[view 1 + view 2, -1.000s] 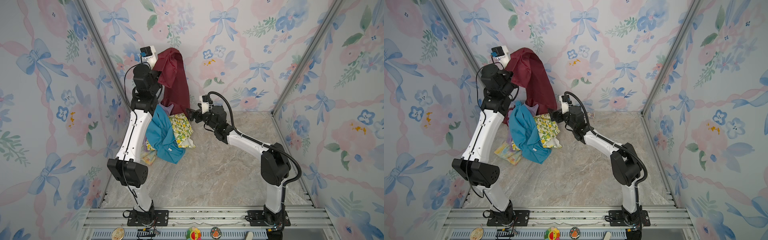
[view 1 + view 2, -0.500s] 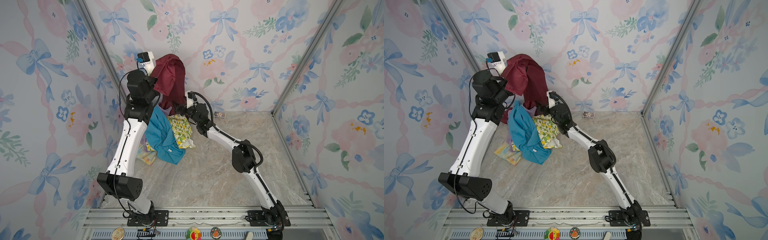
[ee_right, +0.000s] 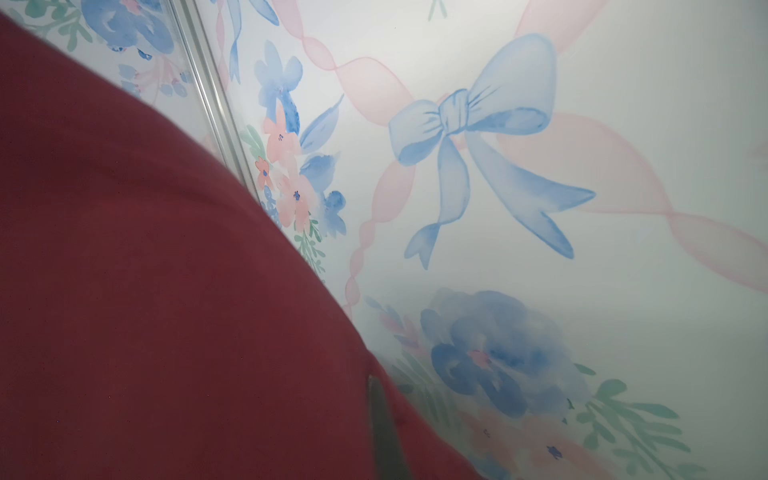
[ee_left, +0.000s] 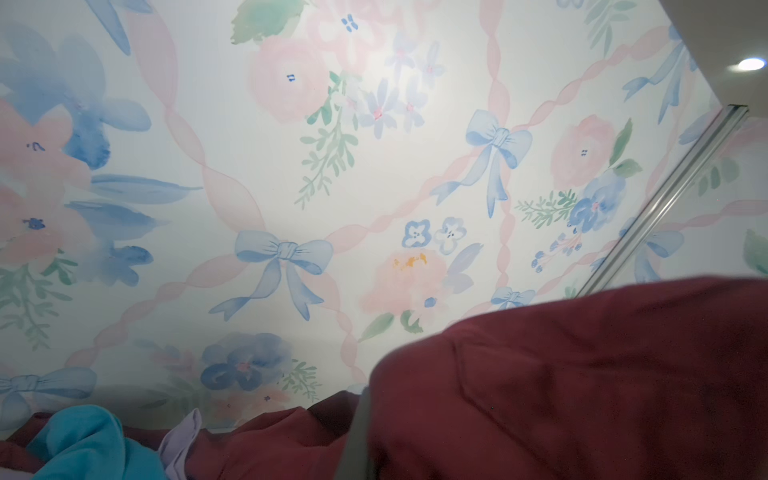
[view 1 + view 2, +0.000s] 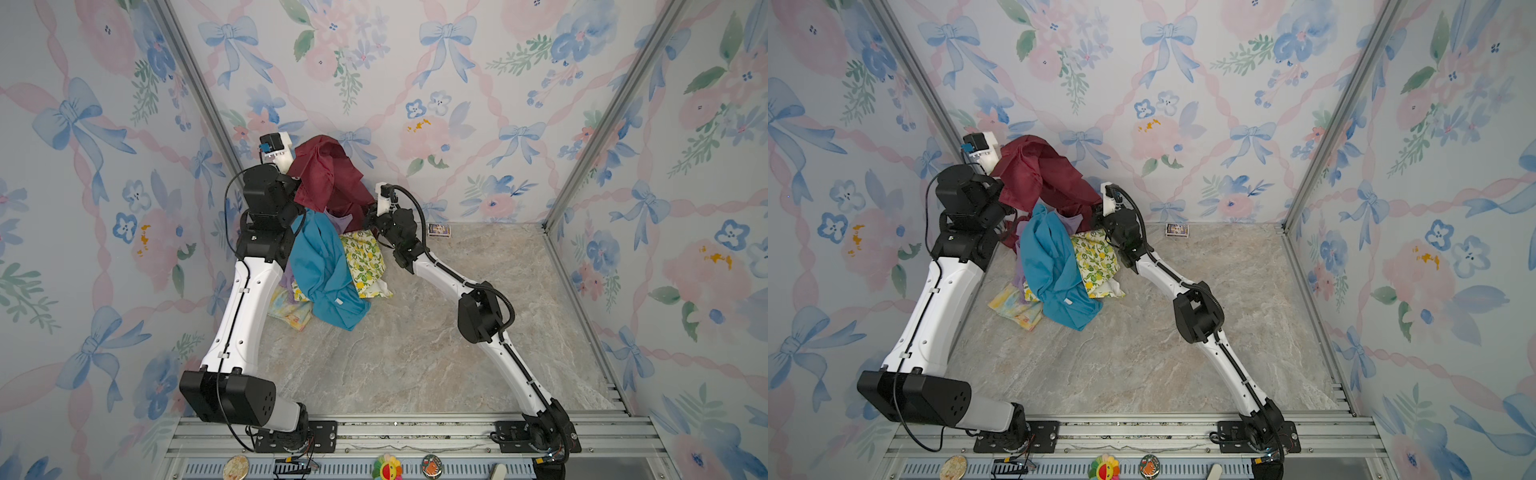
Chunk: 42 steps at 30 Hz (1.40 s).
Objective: Pick out a specific cloth from the pile
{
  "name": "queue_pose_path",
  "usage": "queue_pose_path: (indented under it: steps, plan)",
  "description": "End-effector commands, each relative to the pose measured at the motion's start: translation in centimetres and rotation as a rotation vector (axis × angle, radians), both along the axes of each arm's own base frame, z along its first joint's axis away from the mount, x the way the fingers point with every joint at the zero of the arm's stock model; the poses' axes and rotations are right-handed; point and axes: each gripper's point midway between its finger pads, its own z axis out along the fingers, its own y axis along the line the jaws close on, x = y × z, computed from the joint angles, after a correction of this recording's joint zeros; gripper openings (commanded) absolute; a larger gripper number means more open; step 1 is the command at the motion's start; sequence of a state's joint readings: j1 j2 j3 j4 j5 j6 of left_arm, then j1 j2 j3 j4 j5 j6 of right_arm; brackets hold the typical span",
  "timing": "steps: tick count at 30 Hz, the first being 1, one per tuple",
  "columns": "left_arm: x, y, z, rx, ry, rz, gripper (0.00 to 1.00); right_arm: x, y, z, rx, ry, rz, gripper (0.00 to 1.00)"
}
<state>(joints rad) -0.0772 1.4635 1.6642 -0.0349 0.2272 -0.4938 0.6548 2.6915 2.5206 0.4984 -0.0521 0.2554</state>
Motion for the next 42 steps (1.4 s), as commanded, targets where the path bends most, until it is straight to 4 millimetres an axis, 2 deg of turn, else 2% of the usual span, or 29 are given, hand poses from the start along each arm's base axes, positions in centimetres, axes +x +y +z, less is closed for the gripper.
queue_pose_path:
  steps: [1,6,14,18,24,25,28,33,37,42]
  plan:
    - [2.0,2.2,-2.6,0.076,0.043,0.114,0.0,-2.5,-2.6,11.0,0.121,-0.122,0.005,0.0]
    - [4.7,3.7,-6.5,0.127,0.118,0.187,0.0,-3.6,-4.1,15.3,0.185,-0.151,0.003,0.0]
    - [8.4,3.3,-10.8,0.162,0.195,0.171,0.0,-5.6,-6.6,20.9,0.232,-0.187,0.023,0.0]
    - [10.1,2.2,-12.4,0.14,0.225,0.129,0.0,-7.0,-8.2,23.9,0.243,-0.239,0.024,0.0]
    - [11.1,-0.7,-12.6,0.183,0.21,0.086,0.0,-7.8,-11.1,27.3,0.252,-0.275,-0.018,0.0]
    - [11.2,-1.2,-12.6,0.185,0.208,0.078,0.01,-7.8,-11.5,27.6,0.255,-0.271,-0.023,0.0]
    - [11.4,-3.1,-12.6,0.213,0.194,0.048,0.12,-7.9,-13.0,28.6,0.245,-0.256,-0.048,0.0]
    - [11.6,-6.8,-13.1,0.278,0.173,-0.011,0.35,-8.0,-16.4,29.9,0.225,-0.169,-0.099,0.0]
    - [11.8,-8.3,-13.2,0.305,0.159,-0.036,0.37,-7.9,-19.2,29.6,0.202,-0.043,-0.126,0.0]
    - [11.7,-9.6,-13.8,0.322,0.157,-0.074,0.37,-8.5,-21.3,28.6,0.155,0.084,-0.114,0.0]
